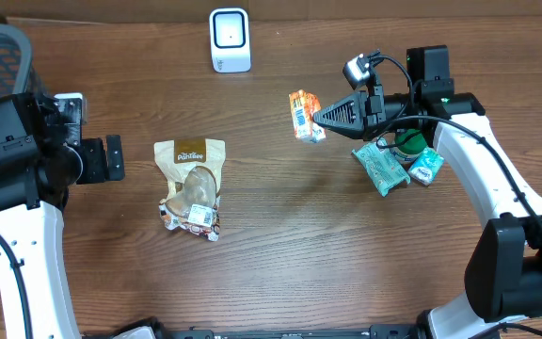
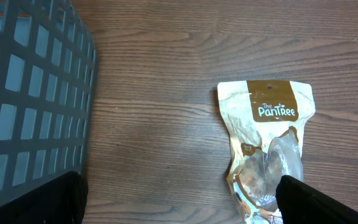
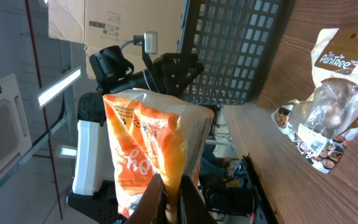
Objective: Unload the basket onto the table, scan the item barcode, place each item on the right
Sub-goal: 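Lift the Kleenex box off the table with the right gripper, then carry the Kleenex box up to the scanner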
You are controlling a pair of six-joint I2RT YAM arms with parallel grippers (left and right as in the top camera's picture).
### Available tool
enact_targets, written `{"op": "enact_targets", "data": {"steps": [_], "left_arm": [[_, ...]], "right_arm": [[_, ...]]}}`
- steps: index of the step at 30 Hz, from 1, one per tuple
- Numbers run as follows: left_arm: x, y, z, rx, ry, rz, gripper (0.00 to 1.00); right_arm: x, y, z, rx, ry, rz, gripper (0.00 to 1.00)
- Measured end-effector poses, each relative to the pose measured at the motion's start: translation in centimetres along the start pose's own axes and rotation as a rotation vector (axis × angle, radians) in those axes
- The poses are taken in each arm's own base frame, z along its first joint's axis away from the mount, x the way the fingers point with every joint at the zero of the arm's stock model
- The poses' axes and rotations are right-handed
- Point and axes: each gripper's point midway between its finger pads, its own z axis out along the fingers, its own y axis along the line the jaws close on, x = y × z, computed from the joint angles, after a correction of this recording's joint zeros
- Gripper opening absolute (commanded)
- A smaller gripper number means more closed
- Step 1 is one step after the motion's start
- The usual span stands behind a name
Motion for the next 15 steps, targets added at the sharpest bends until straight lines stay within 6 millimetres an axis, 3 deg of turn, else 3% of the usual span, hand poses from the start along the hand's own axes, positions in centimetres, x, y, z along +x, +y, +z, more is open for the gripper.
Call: {"op": "enact_targets", "data": {"steps": [8, 12, 15], "left_arm": [[0.0, 0.0, 0.0, 0.000, 0.000, 0.000, 0.99], [0.0, 0.0, 0.0, 0.000, 0.000, 0.000, 1.00], [0.0, 0.0, 0.0, 0.000, 0.000, 0.000, 0.99]], "right_arm": [[-0.2, -0.6, 0.0, 0.034, -0.014, 0.006, 0.04], [-0.2, -2.5, -0.1, 0.134, -0.049, 0.079, 0.04], [0.0, -5.1, -0.1, 0.276, -0.080, 0.147, 0.04]]}}
